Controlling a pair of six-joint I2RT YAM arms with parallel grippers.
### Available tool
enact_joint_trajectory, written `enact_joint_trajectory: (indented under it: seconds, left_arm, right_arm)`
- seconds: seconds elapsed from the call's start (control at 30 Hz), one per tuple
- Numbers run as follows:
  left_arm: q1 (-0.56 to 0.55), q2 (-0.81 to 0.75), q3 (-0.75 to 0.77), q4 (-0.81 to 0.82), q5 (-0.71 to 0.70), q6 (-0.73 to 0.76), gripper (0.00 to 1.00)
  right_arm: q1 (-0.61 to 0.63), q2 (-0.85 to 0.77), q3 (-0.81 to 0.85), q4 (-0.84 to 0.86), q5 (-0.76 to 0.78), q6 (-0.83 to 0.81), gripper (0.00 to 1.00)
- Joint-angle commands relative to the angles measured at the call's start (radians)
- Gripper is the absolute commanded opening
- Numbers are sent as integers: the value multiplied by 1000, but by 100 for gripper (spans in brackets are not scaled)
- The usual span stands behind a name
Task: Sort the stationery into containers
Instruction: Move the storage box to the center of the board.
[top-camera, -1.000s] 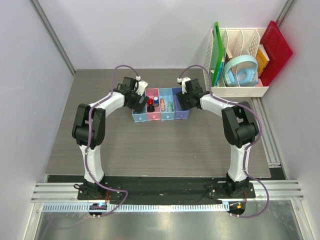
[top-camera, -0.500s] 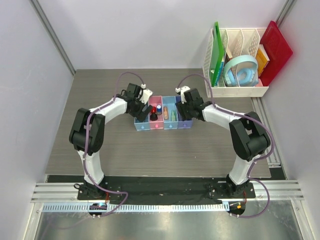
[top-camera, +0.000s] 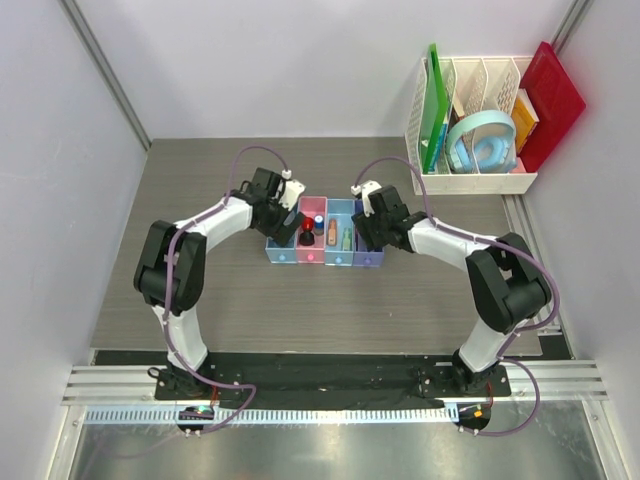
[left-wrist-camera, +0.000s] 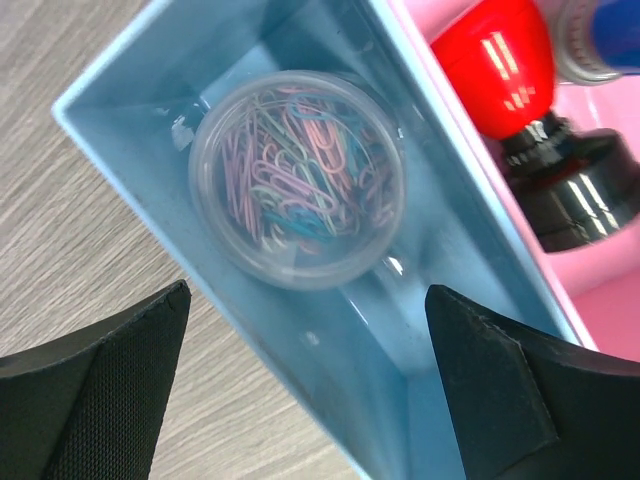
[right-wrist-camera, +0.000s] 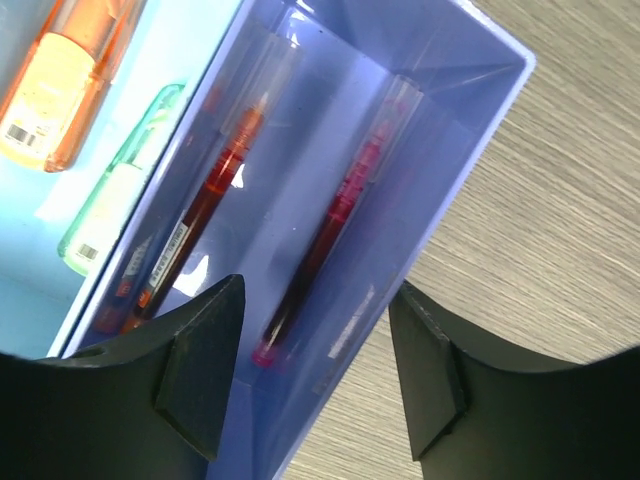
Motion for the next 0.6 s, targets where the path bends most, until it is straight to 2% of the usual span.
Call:
enact_joint_trajectory:
  seconds: [0.0,0.07,0.17,0.2,0.27,0.5,0.57]
  left_arm:
    - [-7,-112,6,-12,24,-2,100]
    - [-7,-145,15,-35,37,-8,100]
    - [-7,-227,25,-70,70,-23,100]
    - [-7,-247,28,-76,76,-34,100]
    - [-9,-313,32,-94,84,-39,100]
    - [8,-496,0,-137,79,-60,100]
    - [66,-566,-32,-128,172,-94,100]
  right_arm:
    - [8,-60,19,-4,38,-29,66]
    - [9,-75,36,-22,45,-38,68]
    - [9,-110,85,-53,55,-60,78]
    - [9,-120,98,-65,55,-64,90]
    - [9,-138,143,-116,55,-75,99]
    - [5,-293,174,-217,11,-109,100]
    - [-9,-369,153,-283,-47,-133,99]
